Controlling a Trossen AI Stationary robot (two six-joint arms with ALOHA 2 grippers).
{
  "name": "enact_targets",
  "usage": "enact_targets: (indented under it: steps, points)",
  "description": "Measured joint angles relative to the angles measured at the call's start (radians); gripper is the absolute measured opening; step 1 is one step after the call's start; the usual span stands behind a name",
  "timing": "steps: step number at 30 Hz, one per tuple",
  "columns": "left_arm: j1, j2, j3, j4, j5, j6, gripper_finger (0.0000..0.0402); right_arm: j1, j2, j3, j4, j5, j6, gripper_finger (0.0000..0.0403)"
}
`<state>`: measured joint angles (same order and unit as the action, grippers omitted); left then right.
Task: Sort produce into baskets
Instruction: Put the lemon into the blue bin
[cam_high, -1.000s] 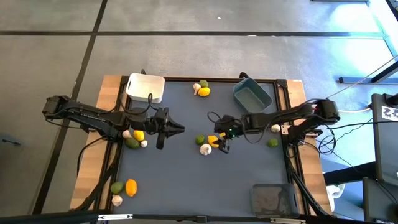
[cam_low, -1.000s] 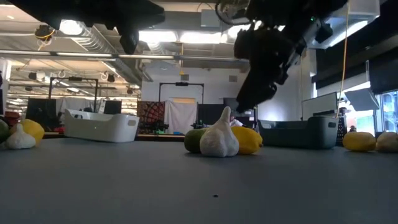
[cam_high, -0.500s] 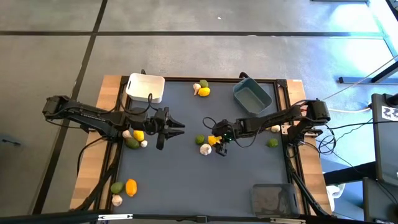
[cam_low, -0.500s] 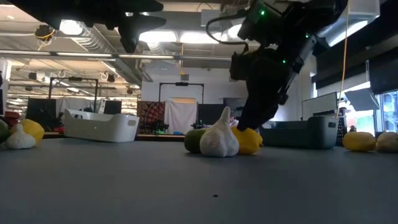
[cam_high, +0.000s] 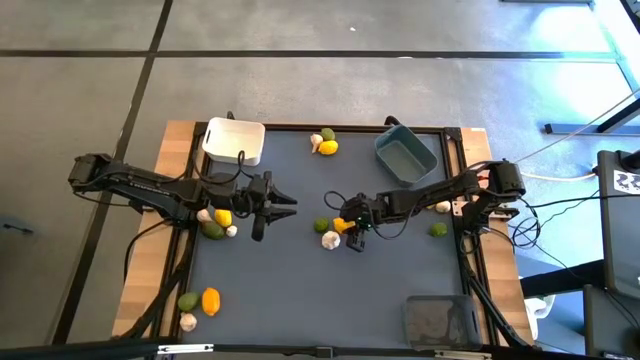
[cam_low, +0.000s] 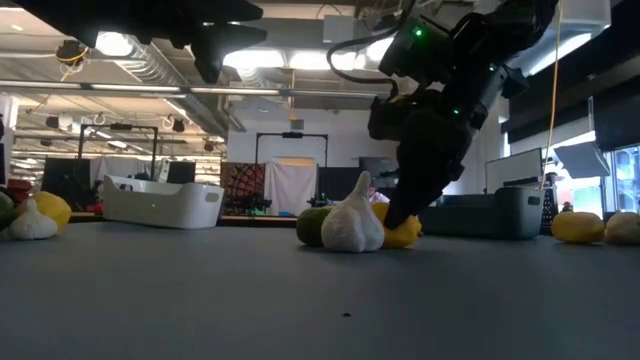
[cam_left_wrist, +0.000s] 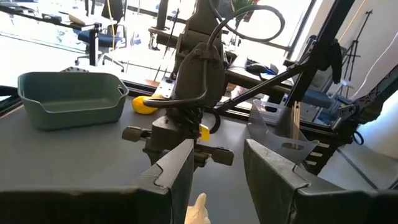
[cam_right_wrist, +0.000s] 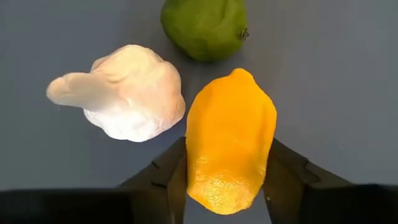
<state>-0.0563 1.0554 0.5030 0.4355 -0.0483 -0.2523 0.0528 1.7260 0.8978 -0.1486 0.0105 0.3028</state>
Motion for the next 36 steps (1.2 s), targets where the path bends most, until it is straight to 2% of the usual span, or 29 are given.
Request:
enact_targets:
  steps: [10, 25, 36]
  points:
    - [0.000, 0.000, 0.000, -0.007, -0.001, -0.001, 0.0136, -0.001, -0.078, -0.001, -0.049, 0.014, -0.050, 0.0138]
    - [0.000, 0.000, 0.000, -0.007, -0.027, -0.001, 0.0137, -0.019, -0.322, -0.001, -0.289, 0.183, -0.091, 0.0149]
    - [0.000, 0.000, 0.000, -0.006, -0.027, -0.007, 0.0137, -0.190, -0.472, -0.001, -0.448, 0.192, -0.125, 0.0149]
